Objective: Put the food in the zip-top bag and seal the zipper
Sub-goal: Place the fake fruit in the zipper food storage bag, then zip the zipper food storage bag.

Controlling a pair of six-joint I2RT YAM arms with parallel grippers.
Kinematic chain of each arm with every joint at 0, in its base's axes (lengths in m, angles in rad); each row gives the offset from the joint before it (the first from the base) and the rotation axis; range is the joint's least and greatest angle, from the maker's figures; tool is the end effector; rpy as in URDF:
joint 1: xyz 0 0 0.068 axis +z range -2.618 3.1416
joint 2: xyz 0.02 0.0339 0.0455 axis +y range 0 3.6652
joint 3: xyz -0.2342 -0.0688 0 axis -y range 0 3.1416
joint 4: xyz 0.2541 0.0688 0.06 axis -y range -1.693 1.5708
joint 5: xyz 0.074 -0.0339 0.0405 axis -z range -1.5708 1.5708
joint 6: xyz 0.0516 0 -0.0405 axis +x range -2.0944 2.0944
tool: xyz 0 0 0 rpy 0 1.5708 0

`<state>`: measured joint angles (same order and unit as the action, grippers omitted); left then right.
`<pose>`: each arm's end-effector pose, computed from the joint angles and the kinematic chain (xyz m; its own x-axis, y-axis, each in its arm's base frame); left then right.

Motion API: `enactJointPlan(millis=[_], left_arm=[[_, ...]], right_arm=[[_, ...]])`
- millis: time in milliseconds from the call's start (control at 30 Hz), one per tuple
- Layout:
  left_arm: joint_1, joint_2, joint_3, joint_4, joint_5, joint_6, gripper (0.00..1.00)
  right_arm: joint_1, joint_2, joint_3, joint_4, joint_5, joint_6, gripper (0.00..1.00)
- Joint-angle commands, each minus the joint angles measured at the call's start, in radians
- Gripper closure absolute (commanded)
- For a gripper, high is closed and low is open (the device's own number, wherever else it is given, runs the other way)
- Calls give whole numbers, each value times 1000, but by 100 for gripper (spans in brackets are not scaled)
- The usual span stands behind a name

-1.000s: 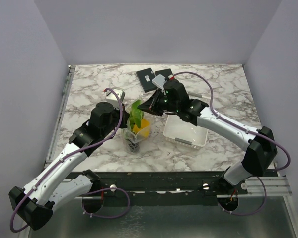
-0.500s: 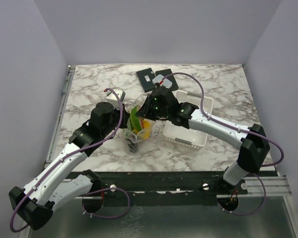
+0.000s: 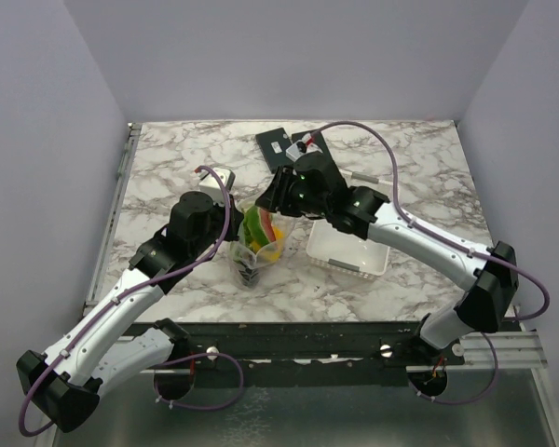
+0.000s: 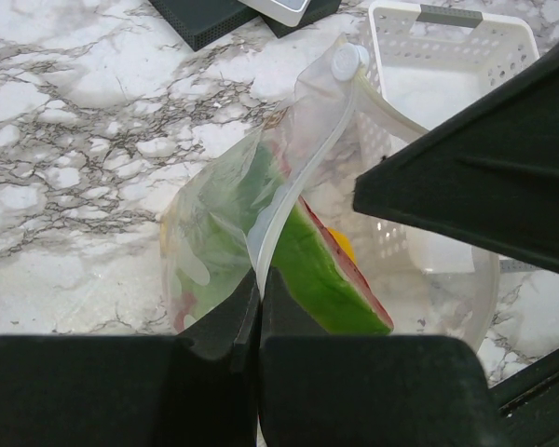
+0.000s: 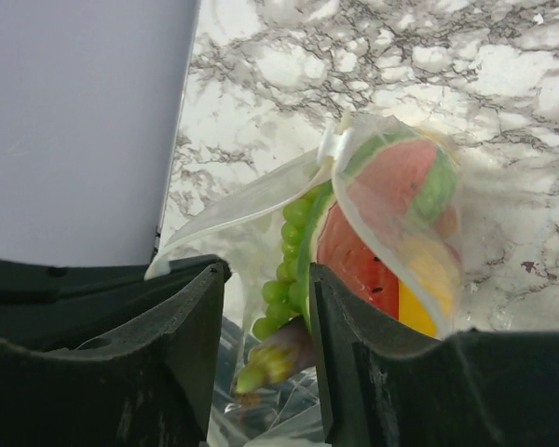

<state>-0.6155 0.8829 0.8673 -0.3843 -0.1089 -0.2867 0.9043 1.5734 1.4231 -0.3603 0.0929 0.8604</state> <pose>0.2006 -0.1350 0.3017 -0.4441 -0.0303 -0.8955 0.3822 0.8975 -0.2199 0.2450 0.3037 0.3077 -0.7524 0.2644 -0.6033 -0.2487 0.7341 0.6318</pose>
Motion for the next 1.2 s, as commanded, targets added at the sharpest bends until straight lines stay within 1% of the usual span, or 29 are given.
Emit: enactJointPlan(millis=[0,167,367,500,700,800,1067,1167], left_arm=[[-3,-12,-5,26,12,9,100],[-3,-12,-6,27,16,16,100],[-3,-17,-4,27,48,31,100],[-3,-34,-5,32,68,51,100],[-8,-63,-5,43,164,96,100],[-10,-83,-7,49,216,120,100],[-21,-96,6,58,411,174,100],[-23,-97,13,55,464,189,100]], right_arm=[[5,-74,34,-45,-7,-91,53],[5,-147,17,-59,-33,-195,53],[5,-269,-46,-43,-3,-343,52],[5,-351,-77,-55,11,-452,49],[5,-431,-97,-119,-22,-625,48],[5,-467,-103,-153,-34,-692,45],[5,-544,-130,-242,-187,-847,45],[5,-575,-159,-264,-298,-925,45]])
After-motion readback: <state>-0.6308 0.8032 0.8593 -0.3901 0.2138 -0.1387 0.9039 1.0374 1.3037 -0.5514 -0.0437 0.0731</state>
